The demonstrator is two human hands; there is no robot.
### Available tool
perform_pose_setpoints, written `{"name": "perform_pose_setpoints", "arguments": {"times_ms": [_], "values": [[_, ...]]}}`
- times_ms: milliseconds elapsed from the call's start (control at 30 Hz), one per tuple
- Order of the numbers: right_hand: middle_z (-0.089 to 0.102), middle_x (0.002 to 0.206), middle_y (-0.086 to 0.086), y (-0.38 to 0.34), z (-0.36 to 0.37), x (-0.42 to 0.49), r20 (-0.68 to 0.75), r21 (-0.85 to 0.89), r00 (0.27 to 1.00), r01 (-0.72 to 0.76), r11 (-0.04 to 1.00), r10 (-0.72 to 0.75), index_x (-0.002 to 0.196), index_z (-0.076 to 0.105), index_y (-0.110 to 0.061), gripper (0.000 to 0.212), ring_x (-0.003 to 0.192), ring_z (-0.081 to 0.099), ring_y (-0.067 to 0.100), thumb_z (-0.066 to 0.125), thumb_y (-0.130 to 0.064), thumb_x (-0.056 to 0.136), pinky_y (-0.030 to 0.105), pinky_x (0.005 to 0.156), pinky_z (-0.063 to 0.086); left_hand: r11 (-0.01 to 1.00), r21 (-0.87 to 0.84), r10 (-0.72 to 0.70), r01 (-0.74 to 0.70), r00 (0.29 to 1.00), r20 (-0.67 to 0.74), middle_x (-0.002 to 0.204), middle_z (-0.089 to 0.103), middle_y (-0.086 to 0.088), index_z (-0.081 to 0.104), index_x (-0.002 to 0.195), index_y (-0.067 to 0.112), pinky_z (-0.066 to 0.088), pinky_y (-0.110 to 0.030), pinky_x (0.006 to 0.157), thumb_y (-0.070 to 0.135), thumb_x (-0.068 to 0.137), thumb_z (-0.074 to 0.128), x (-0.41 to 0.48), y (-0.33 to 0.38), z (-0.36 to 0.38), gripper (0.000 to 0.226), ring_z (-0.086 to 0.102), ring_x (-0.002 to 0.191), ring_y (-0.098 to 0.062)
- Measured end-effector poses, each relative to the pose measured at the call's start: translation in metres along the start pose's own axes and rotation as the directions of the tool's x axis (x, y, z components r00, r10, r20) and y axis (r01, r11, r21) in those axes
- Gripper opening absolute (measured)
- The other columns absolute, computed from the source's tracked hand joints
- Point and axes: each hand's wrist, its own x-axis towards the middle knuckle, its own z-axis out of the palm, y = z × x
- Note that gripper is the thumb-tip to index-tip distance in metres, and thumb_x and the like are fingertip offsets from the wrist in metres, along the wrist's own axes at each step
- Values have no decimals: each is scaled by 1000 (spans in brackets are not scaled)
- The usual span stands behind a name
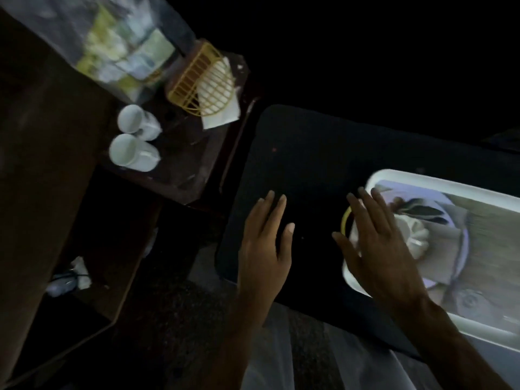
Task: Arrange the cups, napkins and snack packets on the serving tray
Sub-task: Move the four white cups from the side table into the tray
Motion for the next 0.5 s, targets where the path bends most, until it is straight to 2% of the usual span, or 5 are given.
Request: {"name": "perform_pose_setpoints", "arguments": {"times_ms": [67,200,300,400,500], "values": [[20,162,11,-31,13,12,47,-35,999,22,999,-21,152,30,-7,73,152,10,25,60,-37,93,50,119,25,994,96,48,-47,999,-5,161,37,-5,46,149,15,34,-36,121,29,101,55,2,-23,-23,50,29,152,-22],[9,165,9,-102,46,41,113,-96,988,119,988,-108,156,17,-10,80,153,0,23,50,-48,95,49,120,22,982,186,51,-34,995,-89,161,36,-12,47,148,12,38,-48,117,33,101,52,17,-74,-77,52,29,151,-29],[3,165,8,-147,70,65,161,-74,973,176,982,-163,157,9,-11,79,152,-7,21,43,-51,97,46,122,18,980,200,12,19,988,-152,160,36,-16,47,148,9,38,-49,117,33,101,49,34,-110,-117,53,32,150,-33],[5,165,8,-189,94,92,162,-51,964,220,974,-209,157,9,-11,76,152,-5,21,41,-49,99,43,123,17,981,186,-23,62,978,-208,158,37,-21,47,146,4,38,-48,117,32,100,48,57,-144,-152,54,37,147,-37],[7,165,7,-222,114,117,151,-17,957,254,967,-249,156,9,-12,77,153,-3,20,46,-46,98,37,123,12,977,186,-58,101,974,-221,160,36,-18,44,149,7,31,-36,120,29,101,54,81,-175,-178,54,35,148,-33]]}}
